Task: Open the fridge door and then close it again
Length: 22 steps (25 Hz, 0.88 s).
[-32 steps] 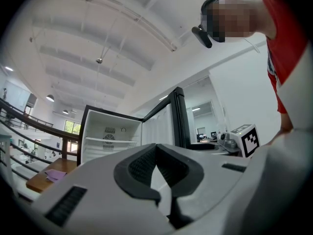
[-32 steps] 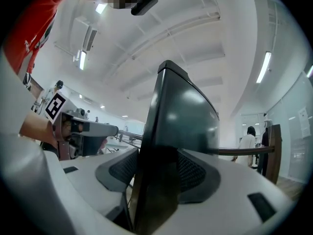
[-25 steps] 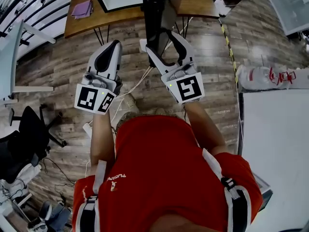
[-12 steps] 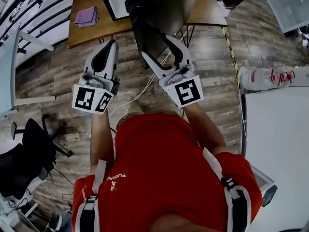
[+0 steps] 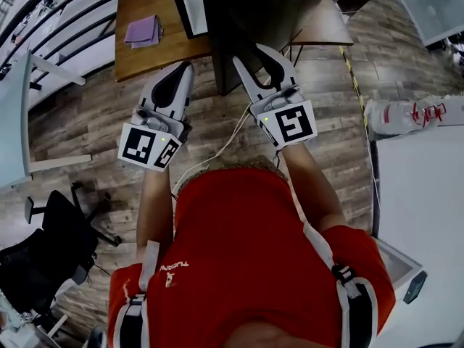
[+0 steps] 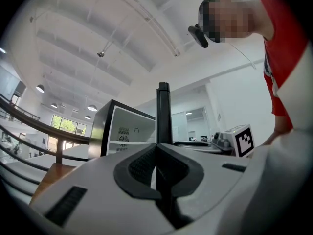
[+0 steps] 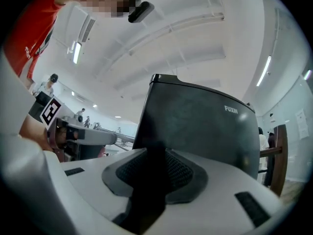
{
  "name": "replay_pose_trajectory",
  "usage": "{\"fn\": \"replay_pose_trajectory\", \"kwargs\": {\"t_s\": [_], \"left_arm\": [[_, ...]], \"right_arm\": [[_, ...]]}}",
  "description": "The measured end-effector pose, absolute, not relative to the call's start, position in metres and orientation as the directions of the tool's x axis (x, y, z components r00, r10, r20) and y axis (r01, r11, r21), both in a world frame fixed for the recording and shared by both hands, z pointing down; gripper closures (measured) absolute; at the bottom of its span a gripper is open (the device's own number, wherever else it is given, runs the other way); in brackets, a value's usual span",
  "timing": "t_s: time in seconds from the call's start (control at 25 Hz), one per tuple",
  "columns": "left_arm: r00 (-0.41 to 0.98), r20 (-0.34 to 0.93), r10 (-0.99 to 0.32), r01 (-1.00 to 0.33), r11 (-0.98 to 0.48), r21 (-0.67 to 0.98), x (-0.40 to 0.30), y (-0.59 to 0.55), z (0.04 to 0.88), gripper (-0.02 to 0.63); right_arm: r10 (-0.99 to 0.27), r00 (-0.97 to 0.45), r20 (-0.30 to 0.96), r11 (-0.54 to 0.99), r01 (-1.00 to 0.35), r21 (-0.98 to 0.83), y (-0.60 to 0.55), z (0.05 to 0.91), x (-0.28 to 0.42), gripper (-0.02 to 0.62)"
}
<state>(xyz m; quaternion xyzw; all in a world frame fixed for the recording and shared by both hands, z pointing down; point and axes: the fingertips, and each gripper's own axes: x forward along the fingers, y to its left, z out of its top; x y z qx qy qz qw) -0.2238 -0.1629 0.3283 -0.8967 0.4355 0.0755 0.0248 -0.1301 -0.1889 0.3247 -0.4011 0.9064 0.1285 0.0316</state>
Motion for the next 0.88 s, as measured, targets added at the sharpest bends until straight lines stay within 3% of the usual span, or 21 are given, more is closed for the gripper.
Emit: {"fn": "replay_pose_trajectory", "kwargs": {"t_s": [0.48, 0.88], "left_arm": [[0.597, -0.184, -0.781, -0.790, -0.612, 0.034, -0.236, -0.203, 0.316, 0.597], [0.550, -0.182, -0.815, -0.826, -0.563, 0.030, -0.240, -0.238, 0.310, 0.597]], "right_arm": [[-0.728, -0.672, -0.136, 0.642, -0.737, 0.209, -0.243, 0.319, -0.151, 0.554], [-0.692, -0.709, -0.135, 0.682, -0.704, 0.199, -0.283, 0.315, -0.163, 0.568]]}}
